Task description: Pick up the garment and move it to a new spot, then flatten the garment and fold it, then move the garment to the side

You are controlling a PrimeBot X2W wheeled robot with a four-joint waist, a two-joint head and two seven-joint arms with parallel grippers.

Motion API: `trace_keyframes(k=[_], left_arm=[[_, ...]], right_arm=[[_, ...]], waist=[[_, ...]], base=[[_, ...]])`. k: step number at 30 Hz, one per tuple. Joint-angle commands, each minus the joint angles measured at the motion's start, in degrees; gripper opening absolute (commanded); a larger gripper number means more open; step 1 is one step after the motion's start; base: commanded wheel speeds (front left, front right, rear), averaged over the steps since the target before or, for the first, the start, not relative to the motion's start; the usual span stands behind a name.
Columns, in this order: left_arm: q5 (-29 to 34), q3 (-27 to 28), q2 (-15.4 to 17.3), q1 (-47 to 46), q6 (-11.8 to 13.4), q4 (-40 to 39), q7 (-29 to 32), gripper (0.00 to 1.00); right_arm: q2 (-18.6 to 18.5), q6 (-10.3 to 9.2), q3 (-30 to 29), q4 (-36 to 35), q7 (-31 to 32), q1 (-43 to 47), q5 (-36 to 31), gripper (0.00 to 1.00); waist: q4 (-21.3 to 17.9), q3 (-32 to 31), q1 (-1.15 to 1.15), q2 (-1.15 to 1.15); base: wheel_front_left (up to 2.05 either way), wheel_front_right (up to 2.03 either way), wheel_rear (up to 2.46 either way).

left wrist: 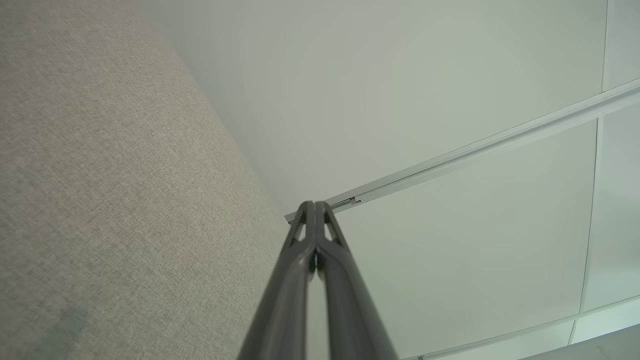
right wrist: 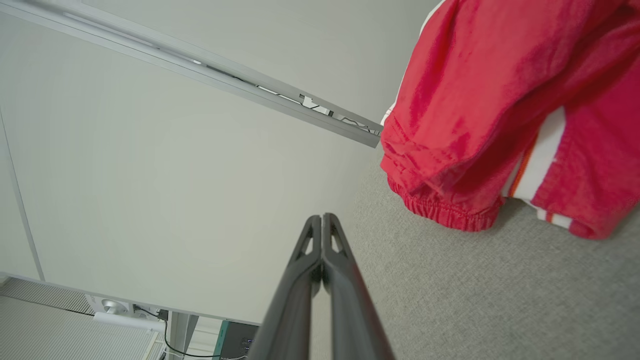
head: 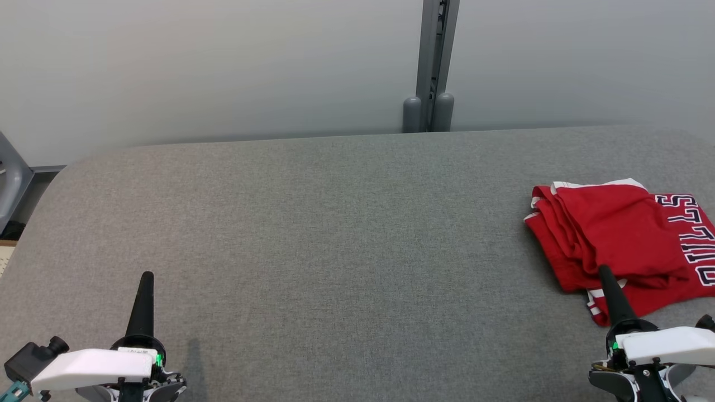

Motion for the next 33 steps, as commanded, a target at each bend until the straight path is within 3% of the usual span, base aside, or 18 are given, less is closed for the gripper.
trace_keyframes(k=[1,33], left_arm=[[-1.33,0.36,0.35,-1.47,-0.28,-0.28,0.31,0.0],[-14.89,1.02,-0.42,-3.3,-0.38,0.04,4.17,0.0]], right_arm=[[-0.49,0.02,-0.38,-0.64,0.39,-1.08,1.27,0.0],[-0.58,0.02,-2.66,-1.45,4.35,-1.16,15.46,0.0]], waist=[[0.03,0.01,0.0,0.0],[0.82,0.19,0.0,0.0]], base=[[0.0,0.0,0.0],[0.0,0.0,0.0]])
